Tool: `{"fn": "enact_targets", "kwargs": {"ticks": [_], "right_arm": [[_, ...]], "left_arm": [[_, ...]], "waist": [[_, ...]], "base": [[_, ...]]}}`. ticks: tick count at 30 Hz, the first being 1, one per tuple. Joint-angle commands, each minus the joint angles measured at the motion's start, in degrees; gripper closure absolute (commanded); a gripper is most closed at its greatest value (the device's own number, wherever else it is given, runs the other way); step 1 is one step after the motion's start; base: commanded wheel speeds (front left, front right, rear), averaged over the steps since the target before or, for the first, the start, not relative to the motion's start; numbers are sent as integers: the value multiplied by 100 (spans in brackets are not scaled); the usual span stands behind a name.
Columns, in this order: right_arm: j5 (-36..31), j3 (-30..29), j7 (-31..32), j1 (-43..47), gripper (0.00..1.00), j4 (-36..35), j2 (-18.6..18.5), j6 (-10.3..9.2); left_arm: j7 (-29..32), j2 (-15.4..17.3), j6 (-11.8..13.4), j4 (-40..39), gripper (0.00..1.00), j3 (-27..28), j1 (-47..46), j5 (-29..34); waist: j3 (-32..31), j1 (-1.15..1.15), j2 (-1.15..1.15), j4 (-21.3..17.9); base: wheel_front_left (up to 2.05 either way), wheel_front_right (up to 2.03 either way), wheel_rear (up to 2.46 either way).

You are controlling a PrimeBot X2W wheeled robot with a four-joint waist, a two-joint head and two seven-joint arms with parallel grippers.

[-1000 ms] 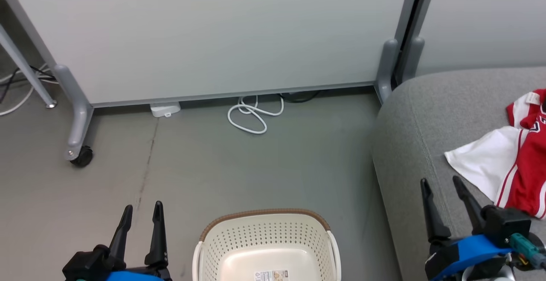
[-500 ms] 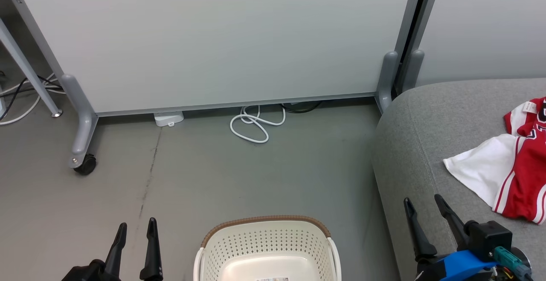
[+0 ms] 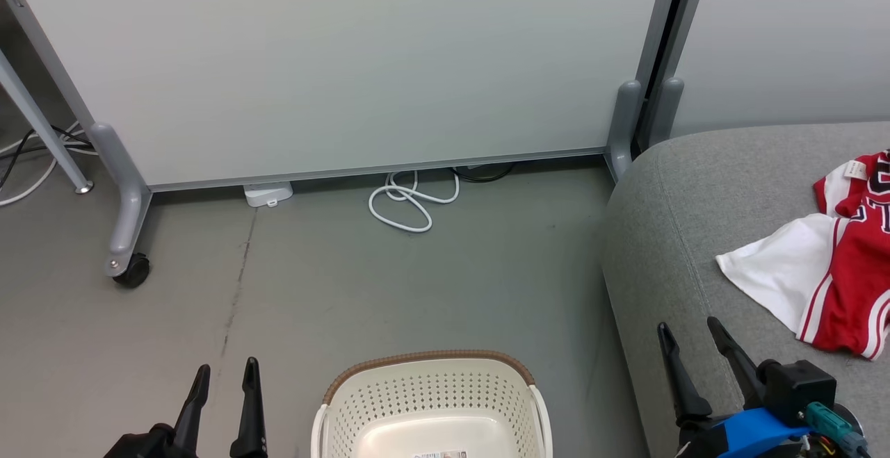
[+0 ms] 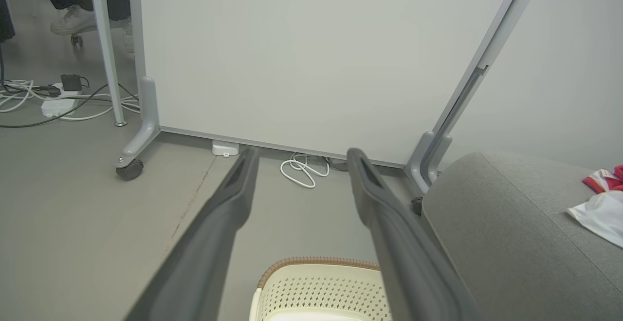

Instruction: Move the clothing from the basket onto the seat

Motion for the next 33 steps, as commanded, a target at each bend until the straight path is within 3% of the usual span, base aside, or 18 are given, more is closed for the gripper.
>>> {"fn": "enact_targets", "kwargs": {"ticks": [1, 8, 9, 13, 33], "right_arm": [[32, 14, -14, 62, 0, -34, -10, 1], [87, 61, -9, 14, 0, 44, -9, 1], [73, 54, 1, 3, 100, 55, 1, 0], [98, 52, 11, 56, 100, 265, 13, 0], [2251, -121, 321, -172, 100, 299, 7, 0]], "left_arm": [[-16, 36, -47, 5, 0, 11, -62, -16], [-17, 63, -47, 28, 0, -28, -107, -65], [2, 31, 2, 38, 100, -44, -35, -56], [37, -43, 3, 227, 100, -79, 78, -64], [580, -128, -6, 105, 100, 206, -254, -1867]], "waist": [[5, 0, 0, -15], [26, 0, 0, -75], [26, 0, 0, -76], [28, 1, 0, -80], [41, 1, 0, -115]], "base": [[0, 0, 0], [0, 0, 0], [0, 0, 0], [0, 0, 0], [0, 0, 0]]}}
